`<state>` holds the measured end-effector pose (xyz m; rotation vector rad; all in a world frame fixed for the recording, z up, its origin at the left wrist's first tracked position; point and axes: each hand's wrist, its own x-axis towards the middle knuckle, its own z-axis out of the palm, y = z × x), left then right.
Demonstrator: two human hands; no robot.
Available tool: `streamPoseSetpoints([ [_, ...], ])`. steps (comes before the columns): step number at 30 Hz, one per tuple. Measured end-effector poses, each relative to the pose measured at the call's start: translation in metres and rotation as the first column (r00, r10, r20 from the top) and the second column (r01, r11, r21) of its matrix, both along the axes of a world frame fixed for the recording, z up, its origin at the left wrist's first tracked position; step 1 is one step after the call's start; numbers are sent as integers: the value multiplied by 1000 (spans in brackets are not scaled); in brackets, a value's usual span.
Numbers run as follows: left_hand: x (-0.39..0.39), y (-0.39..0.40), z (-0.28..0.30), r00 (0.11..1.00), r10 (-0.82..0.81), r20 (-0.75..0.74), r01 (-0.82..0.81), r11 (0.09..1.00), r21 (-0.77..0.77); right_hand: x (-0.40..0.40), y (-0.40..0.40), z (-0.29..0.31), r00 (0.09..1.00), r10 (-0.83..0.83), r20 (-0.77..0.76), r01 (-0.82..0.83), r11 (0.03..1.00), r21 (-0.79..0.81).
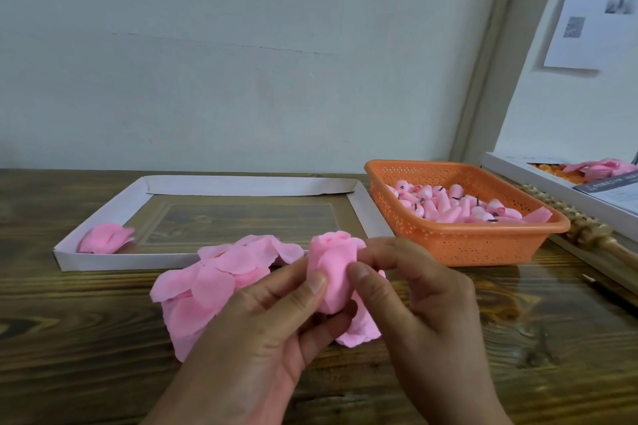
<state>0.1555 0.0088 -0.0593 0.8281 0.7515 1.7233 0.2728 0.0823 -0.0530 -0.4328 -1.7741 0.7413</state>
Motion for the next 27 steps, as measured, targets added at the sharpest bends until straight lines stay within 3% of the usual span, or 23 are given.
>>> streamPoseSetpoints([
  [3,-1,0,-2,1000,11,-16,-11,1000,8,-1,-3,4,999,-15,-36,13,999,-46],
  [8,4,-1,-3,995,74,-62,-71,997,43,-7,-11,3,976,-212,-50,216,973,80],
  [10,7,1,-5,992,110,-54,-107,993,43,-10,-13,2,966,-255,-45,257,965,55],
  [14,9,3,-7,983,171,-61,-169,985,31,-10,-17,10,994,-111,-4,108,974,-199],
  [18,6,5,-12,964,214,-156,-214,977,19,-4,-18,27,982,128,142,-70,932,-356],
  [24,2,3,-21,902,263,-342,-274,962,18,-1,-6,40,917,286,278,-151,894,-423],
  [27,0,2,-20,920,227,-318,-245,970,-15,2,4,39,903,289,317,-169,919,-355],
])
